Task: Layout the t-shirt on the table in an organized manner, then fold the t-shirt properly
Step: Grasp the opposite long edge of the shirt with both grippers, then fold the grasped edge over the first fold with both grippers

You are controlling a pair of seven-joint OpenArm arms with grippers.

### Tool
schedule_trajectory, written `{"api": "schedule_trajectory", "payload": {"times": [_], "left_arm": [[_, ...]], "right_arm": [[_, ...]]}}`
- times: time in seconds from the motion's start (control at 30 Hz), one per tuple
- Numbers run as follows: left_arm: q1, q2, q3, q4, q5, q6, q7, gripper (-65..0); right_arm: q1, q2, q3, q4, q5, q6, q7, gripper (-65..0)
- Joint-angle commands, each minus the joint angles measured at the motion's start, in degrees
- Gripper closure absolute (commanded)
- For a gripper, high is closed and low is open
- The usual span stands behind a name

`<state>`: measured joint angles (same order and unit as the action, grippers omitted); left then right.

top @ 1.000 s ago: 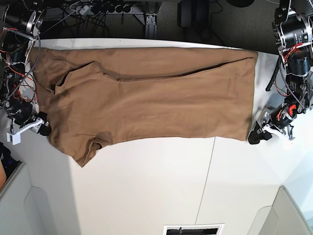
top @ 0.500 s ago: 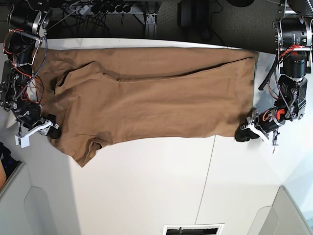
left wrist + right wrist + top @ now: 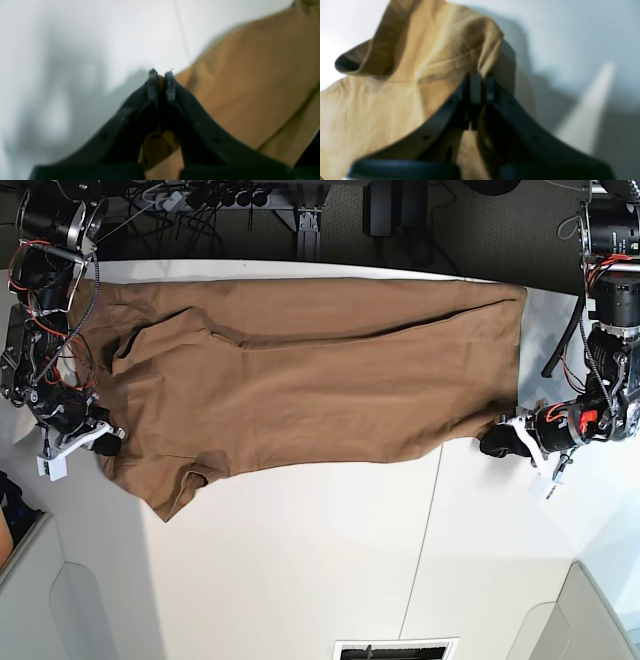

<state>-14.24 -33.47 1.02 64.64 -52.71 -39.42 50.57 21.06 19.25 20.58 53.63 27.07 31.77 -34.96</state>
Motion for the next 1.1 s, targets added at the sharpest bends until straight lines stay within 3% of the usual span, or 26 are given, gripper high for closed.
{"api": "schedule_trajectory", "payload": {"times": [0.0,0.17,0.4,0.63,1.07], "left_arm": [[-0.2,-2.3,-0.6,3.1,-2.1,-0.6,-0.2,0.0],[4.9,-8.2,-0.6,12.7,-6.7,-0.6,1.7,0.0],[10.6,-12.0,-0.6,19.9,-8.5,-0.6,4.9,0.0],[12.7,-12.3,-0.6,20.2,-8.9,-0.6,6.1,0.0],[15.6,-12.3,-0.6,20.2,-8.9,-0.6,7.6,0.0]], "right_arm": [[1.1,1.1,0.0,1.7,0.3,0.3,0.4,0.0],[-0.5,2.3,0.0,6.1,0.4,0.6,-1.3,0.0],[-6.9,6.2,0.1,14.8,5.2,0.6,-3.9,0.0],[-15.3,8.7,0.8,23.2,6.6,0.6,-5.5,0.0],[-28.0,8.7,6.1,31.1,8.1,0.6,-5.6,0.0]]}}
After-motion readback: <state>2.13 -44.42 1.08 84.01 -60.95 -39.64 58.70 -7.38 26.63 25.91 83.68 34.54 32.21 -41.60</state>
